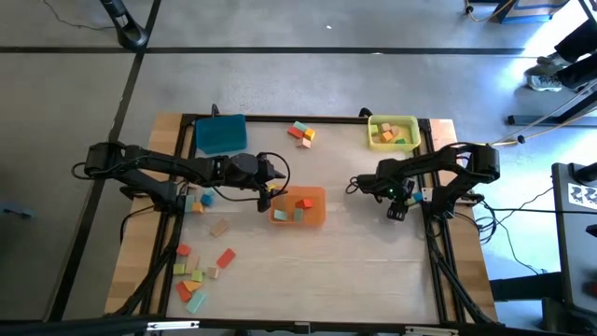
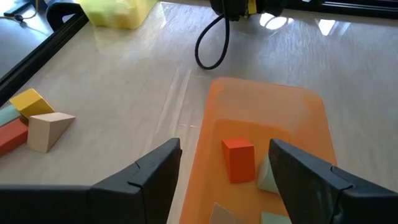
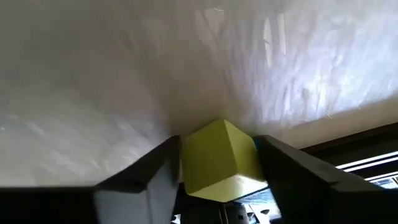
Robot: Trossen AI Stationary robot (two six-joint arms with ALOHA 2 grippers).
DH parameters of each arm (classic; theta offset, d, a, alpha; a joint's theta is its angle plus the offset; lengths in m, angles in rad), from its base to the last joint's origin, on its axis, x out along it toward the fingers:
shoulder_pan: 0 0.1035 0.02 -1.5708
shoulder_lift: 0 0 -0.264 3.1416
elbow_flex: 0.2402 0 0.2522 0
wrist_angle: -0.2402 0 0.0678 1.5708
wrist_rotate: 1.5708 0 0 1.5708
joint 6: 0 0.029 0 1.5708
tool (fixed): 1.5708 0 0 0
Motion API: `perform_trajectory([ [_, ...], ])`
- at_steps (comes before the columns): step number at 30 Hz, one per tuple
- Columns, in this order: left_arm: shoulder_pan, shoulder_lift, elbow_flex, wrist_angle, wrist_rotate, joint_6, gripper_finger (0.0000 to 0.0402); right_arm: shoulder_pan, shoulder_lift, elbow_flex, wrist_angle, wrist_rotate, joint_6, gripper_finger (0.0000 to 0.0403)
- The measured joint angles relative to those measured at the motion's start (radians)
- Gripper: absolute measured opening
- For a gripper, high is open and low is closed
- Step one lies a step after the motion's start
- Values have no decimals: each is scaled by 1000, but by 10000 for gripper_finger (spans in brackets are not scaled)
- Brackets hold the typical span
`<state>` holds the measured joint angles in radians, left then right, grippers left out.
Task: Sort blocks by size
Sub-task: Put the light green cube block into the yellow bin
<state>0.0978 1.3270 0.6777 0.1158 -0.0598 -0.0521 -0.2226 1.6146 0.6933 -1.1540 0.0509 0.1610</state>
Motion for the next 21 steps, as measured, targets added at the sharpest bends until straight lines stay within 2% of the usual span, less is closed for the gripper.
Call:
perform_trajectory([
  [6,0,0,0,0,0,0,232,1,0,-1,4,3,3,133],
  [11,0,0,0,0,0,0,232,0,0,-1,3,9,2,89],
  [16,0,0,0,0,0,0,232,0,0,1,3,-11,-9,63],
  [21,0,0,0,0,0,0,232,0,0,31,-27,-10,-21,66],
])
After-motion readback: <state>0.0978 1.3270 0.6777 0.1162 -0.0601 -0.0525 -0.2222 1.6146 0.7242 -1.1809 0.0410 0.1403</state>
